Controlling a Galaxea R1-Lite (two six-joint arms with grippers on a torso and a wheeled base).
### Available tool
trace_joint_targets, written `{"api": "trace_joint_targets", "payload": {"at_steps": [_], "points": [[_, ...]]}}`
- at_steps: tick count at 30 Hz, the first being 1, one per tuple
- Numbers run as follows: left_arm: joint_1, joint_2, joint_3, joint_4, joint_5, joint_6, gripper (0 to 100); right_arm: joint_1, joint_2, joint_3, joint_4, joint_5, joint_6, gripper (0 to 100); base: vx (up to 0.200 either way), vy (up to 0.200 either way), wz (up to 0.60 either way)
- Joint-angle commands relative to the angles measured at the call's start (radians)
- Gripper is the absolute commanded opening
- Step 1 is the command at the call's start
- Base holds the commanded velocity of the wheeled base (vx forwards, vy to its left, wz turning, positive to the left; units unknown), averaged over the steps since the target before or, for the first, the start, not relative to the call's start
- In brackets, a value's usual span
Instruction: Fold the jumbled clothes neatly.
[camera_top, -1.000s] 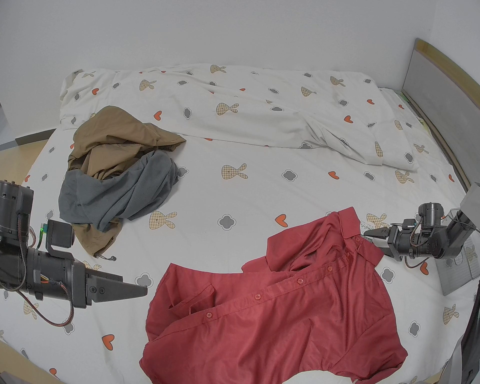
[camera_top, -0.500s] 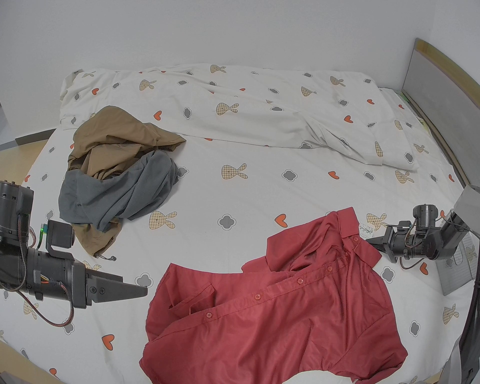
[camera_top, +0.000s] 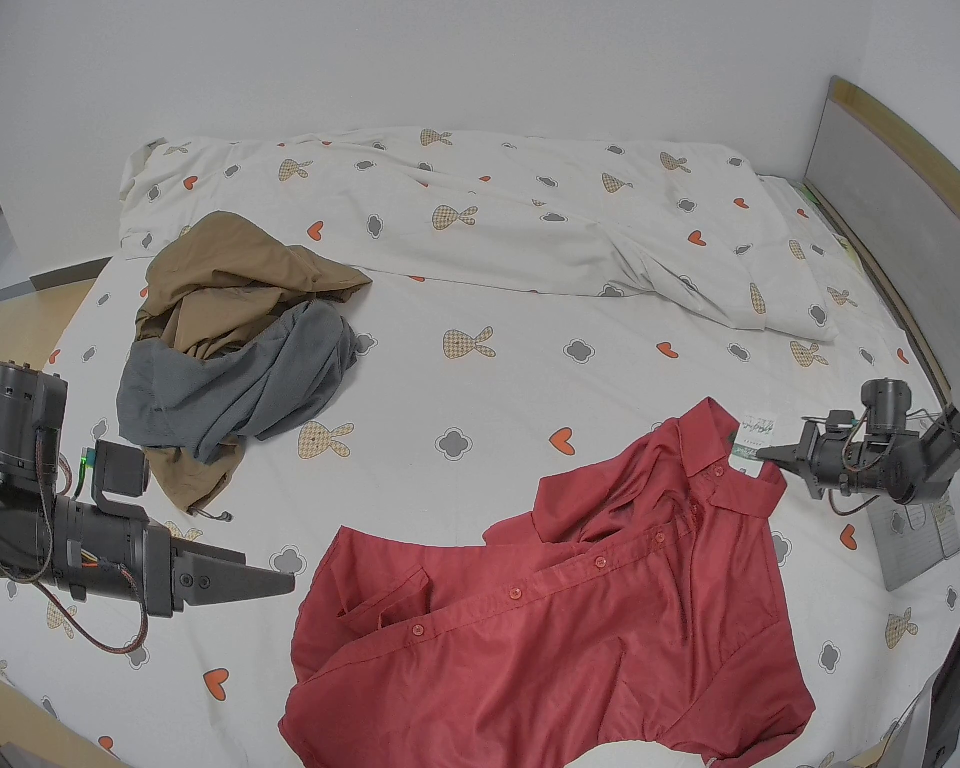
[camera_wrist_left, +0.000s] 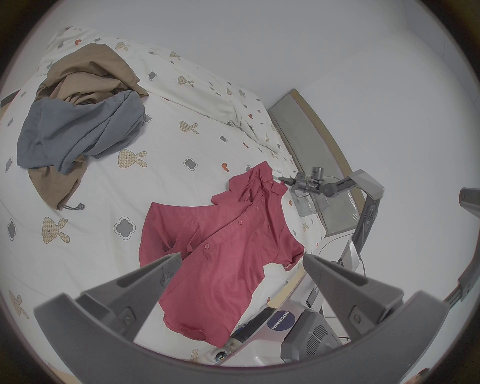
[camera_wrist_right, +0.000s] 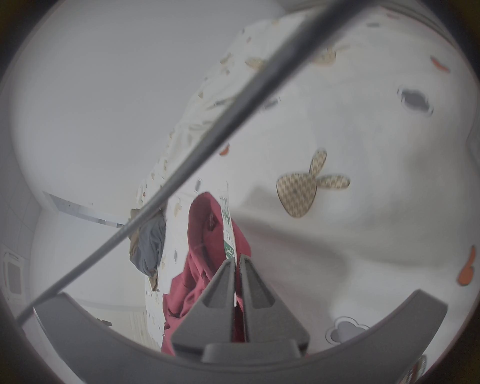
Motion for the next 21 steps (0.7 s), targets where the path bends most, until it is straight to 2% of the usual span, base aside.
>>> {"api": "trace_joint_targets", "payload": {"at_steps": [1,2,3,6,12,19,21], "points": [[0.000,-0.005,-0.002,0.000,0.000,-0.001,100,-0.105,-0.230,0.090,0.001,-0.006,-0.012,0,0.000,0.000,0.00],[0.000,-0.005,-0.002,0.000,0.000,-0.001,100,-0.105,-0.230,0.090,0.001,-0.006,-0.012,0,0.000,0.000,0.00],[0.000,-0.006,-0.002,0.000,0.000,-0.001,100,-0.147,-0.253,0.094,0.002,-0.004,-0.015,0,0.000,0.000,0.00],[0.000,-0.008,-0.002,0.000,0.000,-0.001,100,-0.201,-0.261,0.091,0.005,-0.003,-0.029,0,0.000,0.000,0.00],[0.000,-0.006,-0.003,0.000,0.001,-0.003,100,-0.283,-0.244,0.102,0.011,-0.003,-0.108,0,0.000,0.000,0.00],[0.000,0.002,-0.011,0.000,0.003,-0.006,100,-0.314,-0.218,0.107,0.014,-0.003,-0.128,0,0.000,0.000,0.00],[0.000,0.002,-0.014,0.000,0.005,-0.010,100,-0.314,-0.207,0.108,0.037,-0.003,-0.164,0,0.000,0.000,0.00]]}}
